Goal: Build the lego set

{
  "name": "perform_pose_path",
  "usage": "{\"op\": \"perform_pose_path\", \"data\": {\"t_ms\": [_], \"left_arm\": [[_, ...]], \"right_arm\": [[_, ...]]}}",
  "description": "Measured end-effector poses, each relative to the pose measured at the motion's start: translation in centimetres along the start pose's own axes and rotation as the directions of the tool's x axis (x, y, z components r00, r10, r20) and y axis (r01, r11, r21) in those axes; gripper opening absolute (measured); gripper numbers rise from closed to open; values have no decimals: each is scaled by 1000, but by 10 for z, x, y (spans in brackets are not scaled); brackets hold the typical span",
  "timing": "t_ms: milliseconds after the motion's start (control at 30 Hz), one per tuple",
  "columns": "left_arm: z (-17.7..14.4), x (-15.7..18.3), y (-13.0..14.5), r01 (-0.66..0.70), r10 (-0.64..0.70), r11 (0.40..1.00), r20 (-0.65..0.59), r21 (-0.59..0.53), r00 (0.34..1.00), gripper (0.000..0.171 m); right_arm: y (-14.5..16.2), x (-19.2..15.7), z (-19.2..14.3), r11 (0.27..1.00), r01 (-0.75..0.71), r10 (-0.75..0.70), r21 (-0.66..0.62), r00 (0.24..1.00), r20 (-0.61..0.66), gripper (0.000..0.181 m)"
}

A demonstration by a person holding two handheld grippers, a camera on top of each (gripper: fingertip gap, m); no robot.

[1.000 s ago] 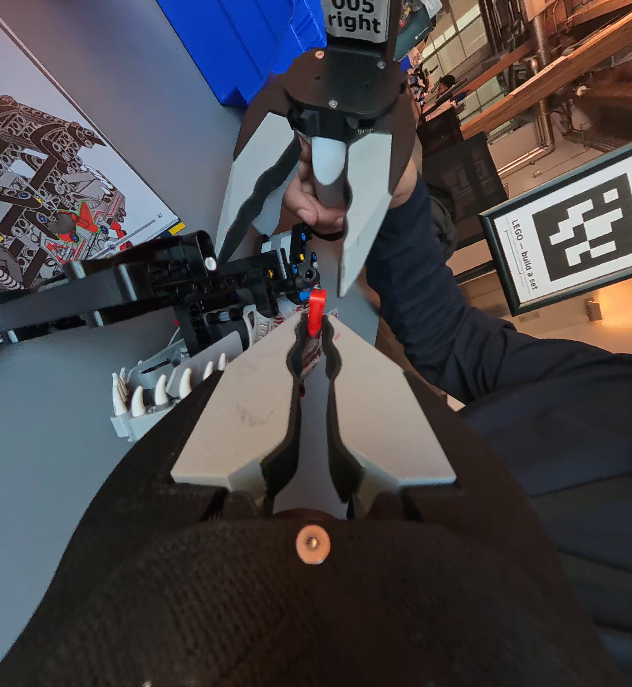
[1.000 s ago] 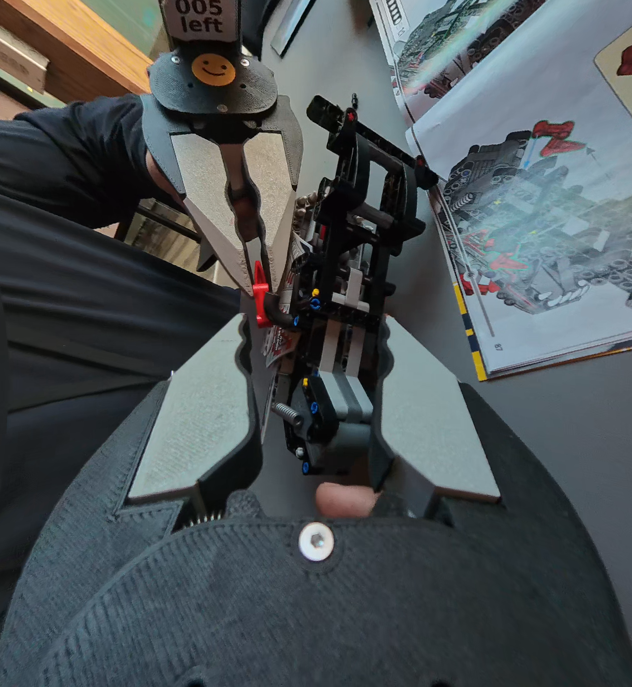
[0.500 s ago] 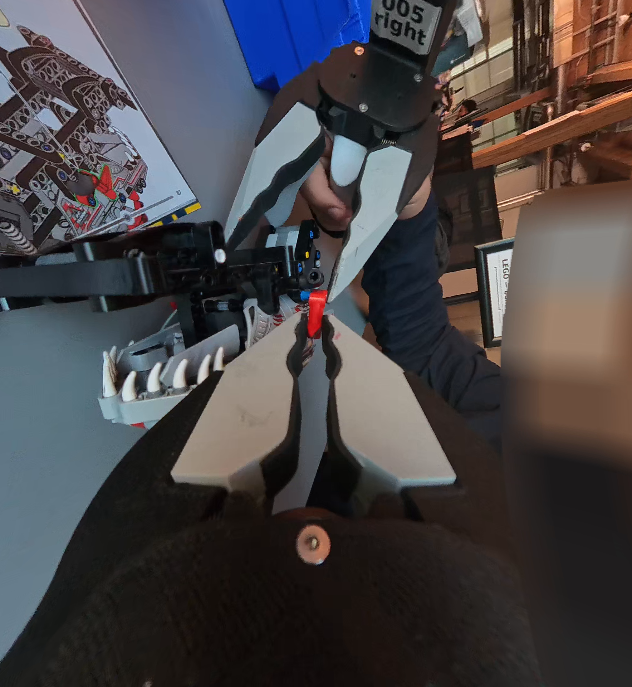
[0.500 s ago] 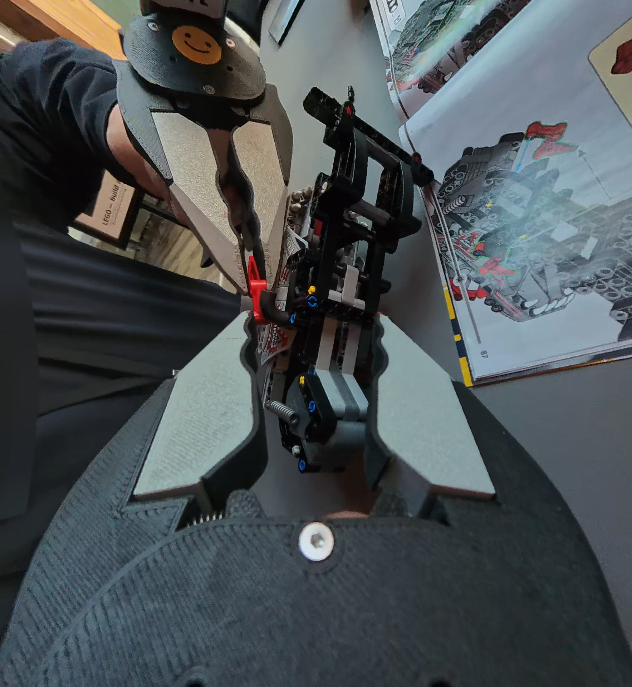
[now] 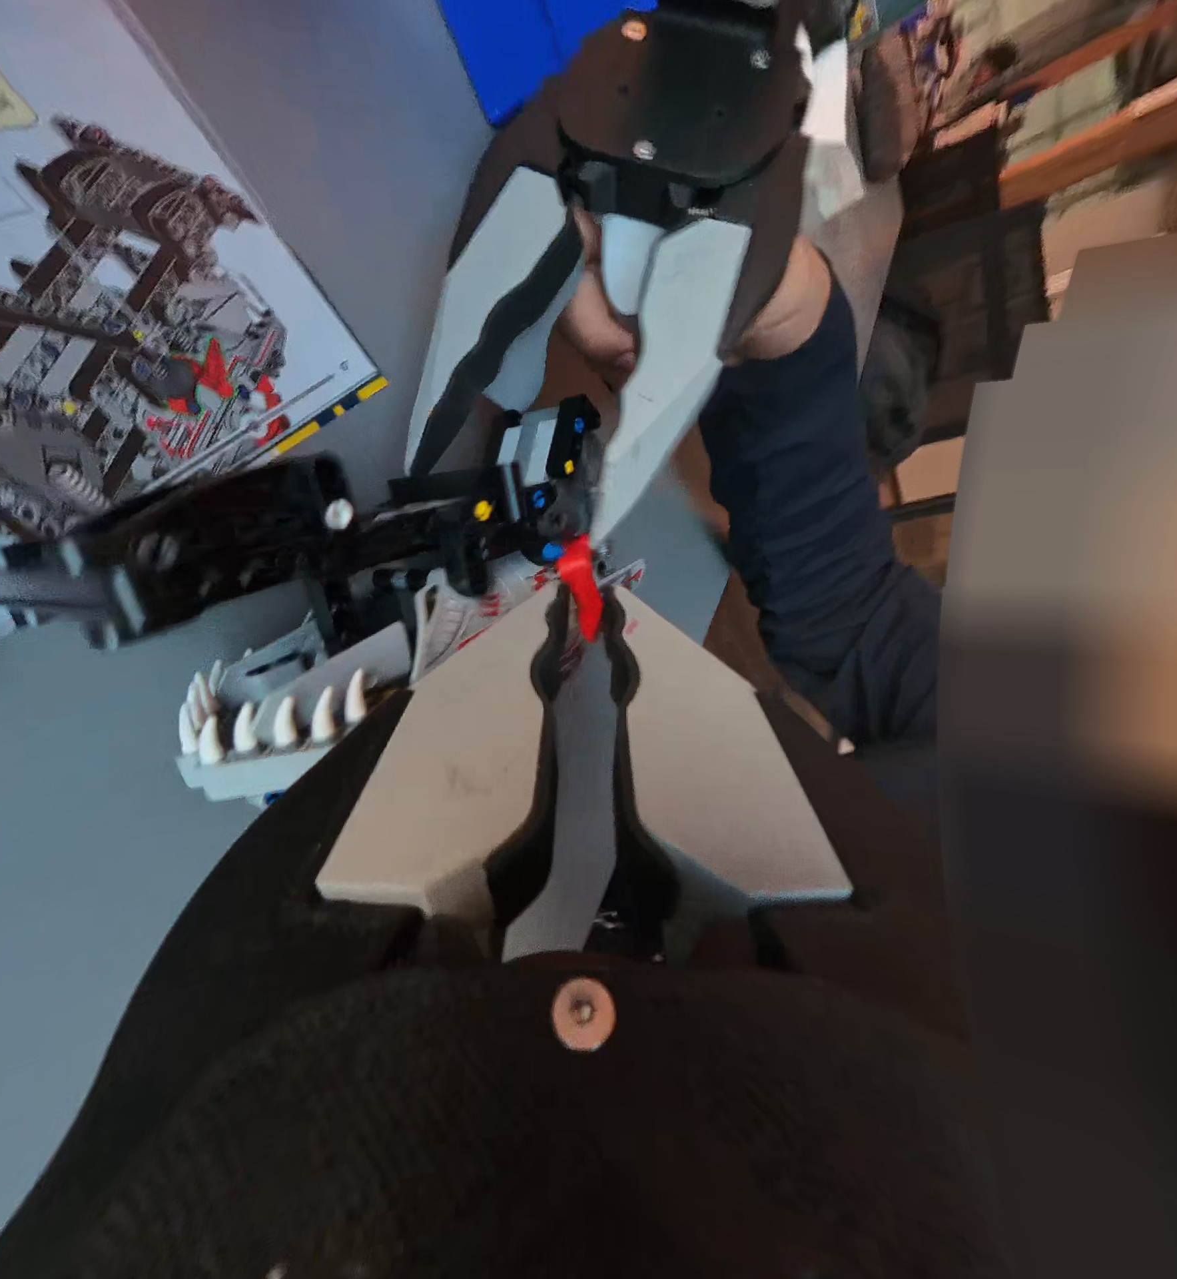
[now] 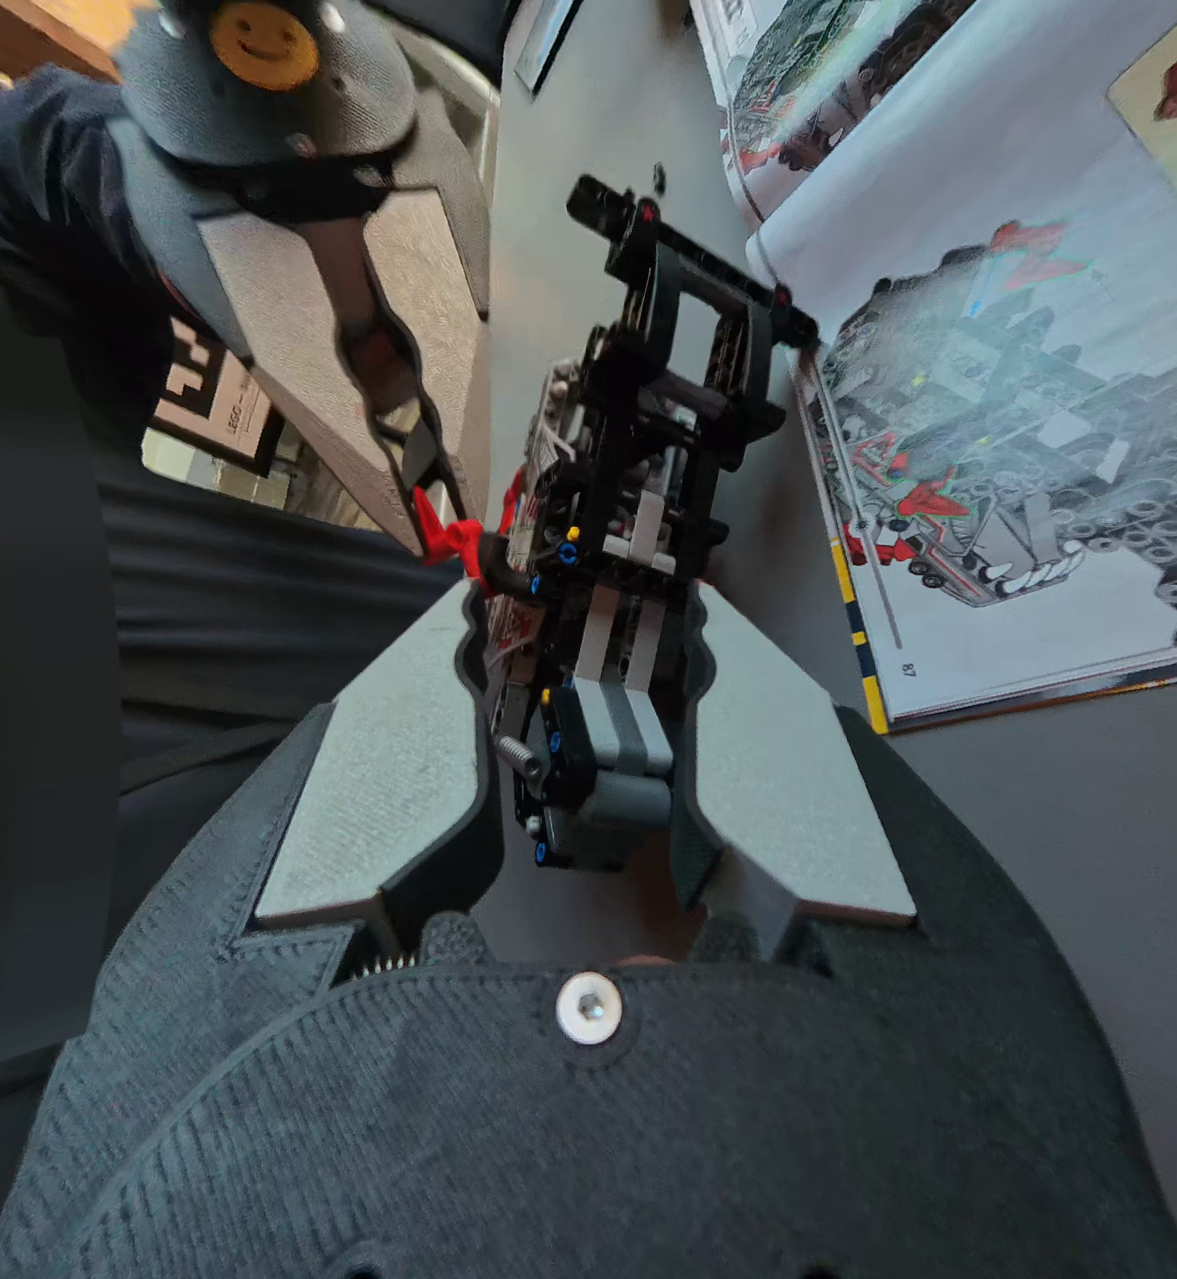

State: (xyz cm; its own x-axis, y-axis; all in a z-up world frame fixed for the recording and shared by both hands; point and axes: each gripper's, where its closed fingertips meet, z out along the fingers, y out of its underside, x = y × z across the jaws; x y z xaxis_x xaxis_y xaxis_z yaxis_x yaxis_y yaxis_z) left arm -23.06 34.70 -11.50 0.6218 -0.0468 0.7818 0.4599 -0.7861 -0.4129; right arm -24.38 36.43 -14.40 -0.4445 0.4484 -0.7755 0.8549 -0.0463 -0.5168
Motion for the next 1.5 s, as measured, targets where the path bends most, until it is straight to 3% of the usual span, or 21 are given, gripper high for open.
{"op": "perform_pose_path", "data": {"t_ms": [167,333,600,767,867,933,1000,1100,1200,1333,1433,1500], "left_arm": [[-2,8,7,-264,270,962,91,-75,958,10],[-6,1,4,-273,277,960,84,-65,957,15],[-16,-10,-3,-227,228,973,33,-46,973,3],[-24,-10,-14,-342,343,939,87,-19,935,1],[-25,-11,-9,-531,539,842,177,-92,824,15],[-26,-12,-6,-611,624,781,214,-130,752,9],[-24,-13,-5,-618,629,776,210,-125,748,4],[-28,-10,-6,-622,632,774,186,-114,752,18],[-26,1,2,-679,690,724,133,-120,712,23],[-14,-7,13,-810,838,546,157,-213,523,26],[-7,-10,16,-884,922,387,121,-262,368,19],[-4,-9,22,-908,951,305,39,-288,307,17]], "right_arm": [[0,0,2,1000,-2,2,10,1000,5,52],[-2,2,1,1000,-22,21,-21,999,-44,52],[-4,3,-2,999,-40,37,-30,995,-97,55],[-1,5,-1,998,-62,61,-8,990,-126,45],[0,4,-2,998,-69,69,3,989,-131,38],[-3,-2,-5,999,-41,45,32,992,-119,29],[-8,-10,-9,997,-6,15,75,992,-122,33],[-3,-12,-18,993,79,-54,92,967,-250,35],[-1,-18,-26,977,156,-96,146,931,-352,38],[5,-23,-23,941,313,-214,131,847,-486,44],[9,-25,-13,933,348,-257,92,824,-504,42],[9,-29,-9,930,357,-271,87,826,-495,42]]}}
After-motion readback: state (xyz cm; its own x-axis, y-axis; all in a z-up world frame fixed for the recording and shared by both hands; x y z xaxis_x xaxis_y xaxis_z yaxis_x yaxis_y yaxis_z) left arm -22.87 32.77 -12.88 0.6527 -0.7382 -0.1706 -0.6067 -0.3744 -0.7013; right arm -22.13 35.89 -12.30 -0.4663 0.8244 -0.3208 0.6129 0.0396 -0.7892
